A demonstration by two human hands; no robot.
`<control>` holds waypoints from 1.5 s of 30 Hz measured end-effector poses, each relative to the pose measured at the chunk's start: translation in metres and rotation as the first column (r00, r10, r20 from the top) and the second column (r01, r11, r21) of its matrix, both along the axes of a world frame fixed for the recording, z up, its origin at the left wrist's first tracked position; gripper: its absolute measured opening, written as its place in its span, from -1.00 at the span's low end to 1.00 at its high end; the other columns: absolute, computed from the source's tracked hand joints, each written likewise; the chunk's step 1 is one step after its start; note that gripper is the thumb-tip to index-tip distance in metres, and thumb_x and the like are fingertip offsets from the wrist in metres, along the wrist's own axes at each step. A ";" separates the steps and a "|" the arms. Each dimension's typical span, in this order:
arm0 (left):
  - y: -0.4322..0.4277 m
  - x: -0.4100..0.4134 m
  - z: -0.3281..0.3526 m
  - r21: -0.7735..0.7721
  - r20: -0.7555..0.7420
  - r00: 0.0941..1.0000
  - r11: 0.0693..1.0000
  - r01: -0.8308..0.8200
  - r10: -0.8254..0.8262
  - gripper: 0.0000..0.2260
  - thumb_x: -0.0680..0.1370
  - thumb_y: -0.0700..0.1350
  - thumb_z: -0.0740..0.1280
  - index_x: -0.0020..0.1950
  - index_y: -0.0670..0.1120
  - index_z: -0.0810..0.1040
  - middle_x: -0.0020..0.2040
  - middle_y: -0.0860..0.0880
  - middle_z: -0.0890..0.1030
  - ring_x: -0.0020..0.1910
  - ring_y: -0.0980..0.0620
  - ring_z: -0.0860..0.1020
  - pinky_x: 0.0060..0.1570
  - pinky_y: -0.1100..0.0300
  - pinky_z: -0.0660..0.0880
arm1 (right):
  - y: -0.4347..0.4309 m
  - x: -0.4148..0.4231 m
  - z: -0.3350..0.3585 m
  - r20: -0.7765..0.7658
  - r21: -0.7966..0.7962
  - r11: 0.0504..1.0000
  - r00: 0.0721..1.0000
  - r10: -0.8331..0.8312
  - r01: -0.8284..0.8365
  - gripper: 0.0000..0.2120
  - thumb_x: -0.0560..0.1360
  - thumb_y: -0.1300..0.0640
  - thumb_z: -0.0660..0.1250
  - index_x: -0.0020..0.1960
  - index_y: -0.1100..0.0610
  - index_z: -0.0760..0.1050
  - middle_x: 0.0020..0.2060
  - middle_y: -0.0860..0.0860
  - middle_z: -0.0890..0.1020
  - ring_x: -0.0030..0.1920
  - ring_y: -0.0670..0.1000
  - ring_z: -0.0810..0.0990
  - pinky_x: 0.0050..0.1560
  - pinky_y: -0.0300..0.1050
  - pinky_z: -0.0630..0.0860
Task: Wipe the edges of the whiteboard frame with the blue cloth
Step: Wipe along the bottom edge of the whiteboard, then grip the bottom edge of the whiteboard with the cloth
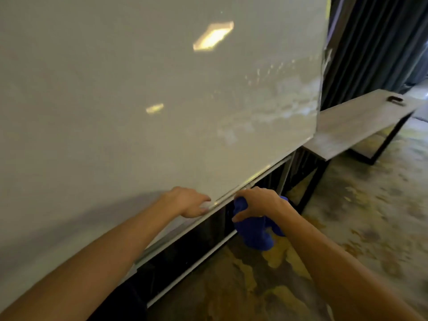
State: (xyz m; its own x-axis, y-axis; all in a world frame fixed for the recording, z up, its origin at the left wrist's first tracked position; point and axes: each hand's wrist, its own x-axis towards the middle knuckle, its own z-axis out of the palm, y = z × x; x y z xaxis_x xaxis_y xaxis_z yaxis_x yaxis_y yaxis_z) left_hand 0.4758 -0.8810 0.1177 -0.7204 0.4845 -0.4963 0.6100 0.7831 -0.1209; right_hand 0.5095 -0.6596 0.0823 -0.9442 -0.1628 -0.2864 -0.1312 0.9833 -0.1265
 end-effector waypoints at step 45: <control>0.802 -0.383 -0.084 0.078 0.066 0.997 0.996 -0.054 0.049 -0.44 0.63 0.29 0.09 0.59 0.13 0.21 0.45 -0.10 0.48 0.35 -0.13 0.48 0.20 -0.04 0.44 | 0.786 -0.400 -0.057 0.051 -0.141 0.985 0.995 -0.091 0.097 -0.21 0.27 -0.38 0.43 0.39 -0.07 0.35 0.19 0.00 0.57 0.14 0.11 0.55 0.08 0.07 0.51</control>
